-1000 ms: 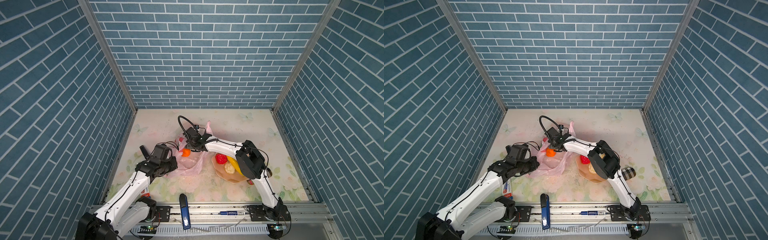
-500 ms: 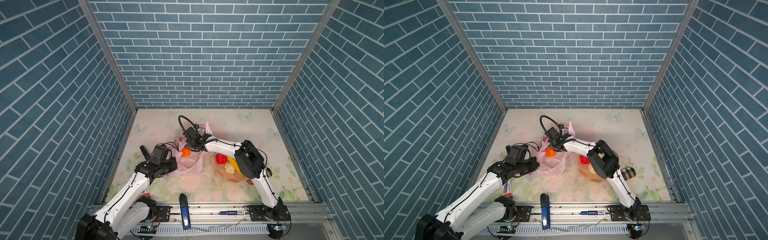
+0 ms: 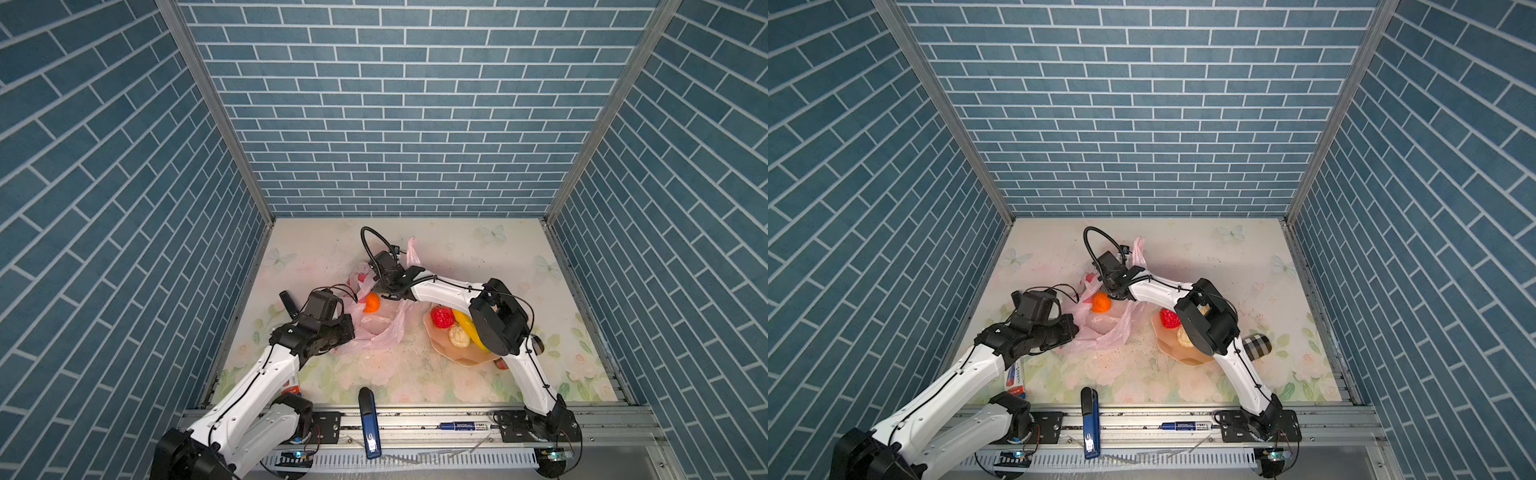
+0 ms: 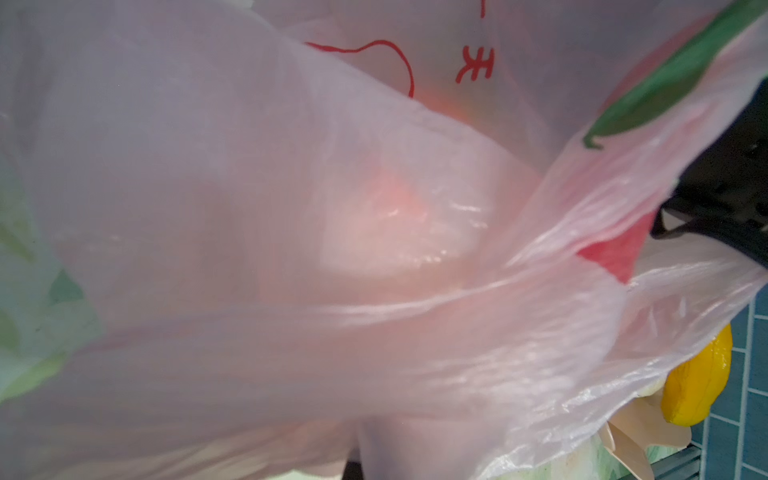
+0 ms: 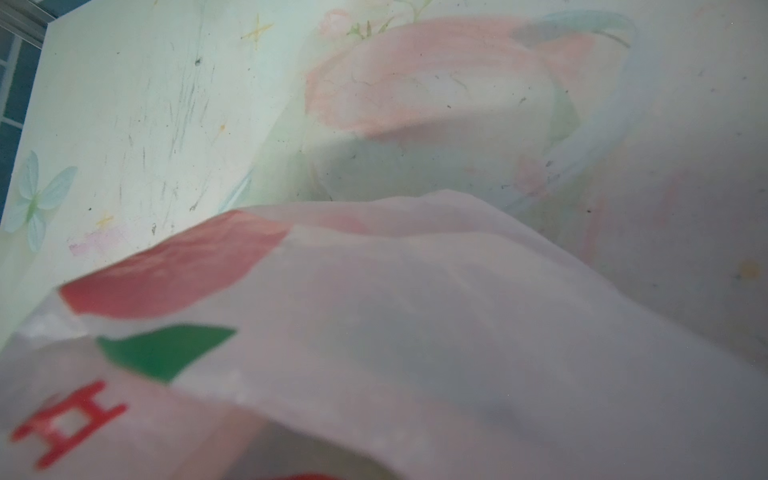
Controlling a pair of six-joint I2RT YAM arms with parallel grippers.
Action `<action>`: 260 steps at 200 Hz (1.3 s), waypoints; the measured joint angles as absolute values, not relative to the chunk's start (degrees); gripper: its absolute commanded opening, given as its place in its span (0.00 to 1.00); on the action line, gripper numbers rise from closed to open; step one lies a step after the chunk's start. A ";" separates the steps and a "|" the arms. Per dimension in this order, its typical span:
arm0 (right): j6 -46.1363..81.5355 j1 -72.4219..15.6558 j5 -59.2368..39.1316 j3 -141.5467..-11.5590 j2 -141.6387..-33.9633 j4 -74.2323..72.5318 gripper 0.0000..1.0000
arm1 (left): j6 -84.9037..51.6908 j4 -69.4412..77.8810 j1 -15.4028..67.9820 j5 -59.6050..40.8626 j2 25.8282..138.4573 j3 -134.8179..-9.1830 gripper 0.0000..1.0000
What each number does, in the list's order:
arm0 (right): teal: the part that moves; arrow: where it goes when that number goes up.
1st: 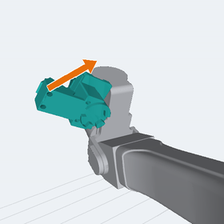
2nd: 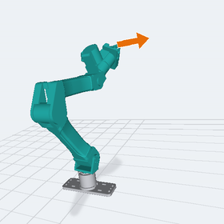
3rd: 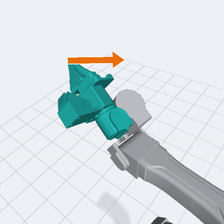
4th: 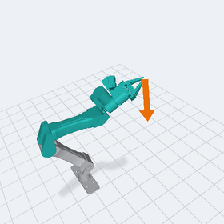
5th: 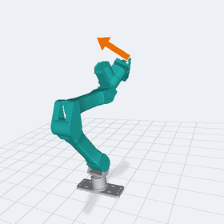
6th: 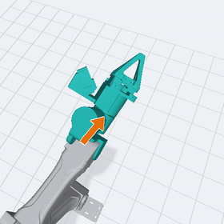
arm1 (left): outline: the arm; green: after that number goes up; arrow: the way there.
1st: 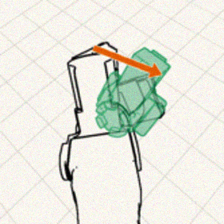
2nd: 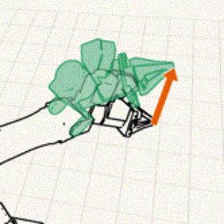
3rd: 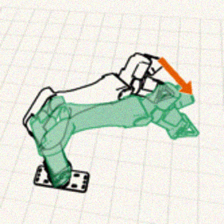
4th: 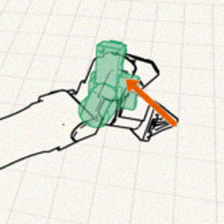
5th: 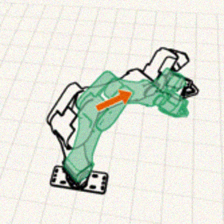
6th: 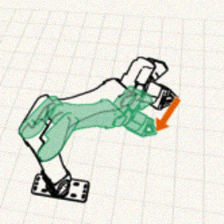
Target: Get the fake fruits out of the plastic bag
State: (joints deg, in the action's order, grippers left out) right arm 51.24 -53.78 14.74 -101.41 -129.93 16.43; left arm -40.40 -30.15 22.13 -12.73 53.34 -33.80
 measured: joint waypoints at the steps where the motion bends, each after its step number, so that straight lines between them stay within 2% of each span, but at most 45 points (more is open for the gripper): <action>1: 51.24 -53.78 14.74 -101.41 -129.93 16.40 0.59 | -40.40 -30.15 22.13 -12.73 53.34 -33.80 0.00; 41: 51.24 -53.71 14.24 -100.60 -129.93 14.66 0.45 | -40.40 -30.17 22.13 -12.69 53.32 -33.80 0.00; 79: 51.20 -53.67 13.54 -99.04 -129.75 11.38 0.38 | -40.42 -30.20 22.15 -12.23 53.15 -33.82 0.00; 167: 48.53 -54.15 11.90 -96.09 -123.17 13.87 0.35 | -40.49 -30.26 22.13 -7.81 55.09 -36.12 0.00; 260: 41.39 -56.01 4.80 -96.09 -118.91 22.44 0.35 | -43.64 -25.76 22.11 -0.78 57.91 -36.86 0.00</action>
State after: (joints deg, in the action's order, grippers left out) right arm 41.39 -56.01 4.80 -96.09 -118.91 22.44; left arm -43.64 -25.76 22.11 -0.78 57.91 -36.86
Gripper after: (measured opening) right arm 0.609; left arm 0.046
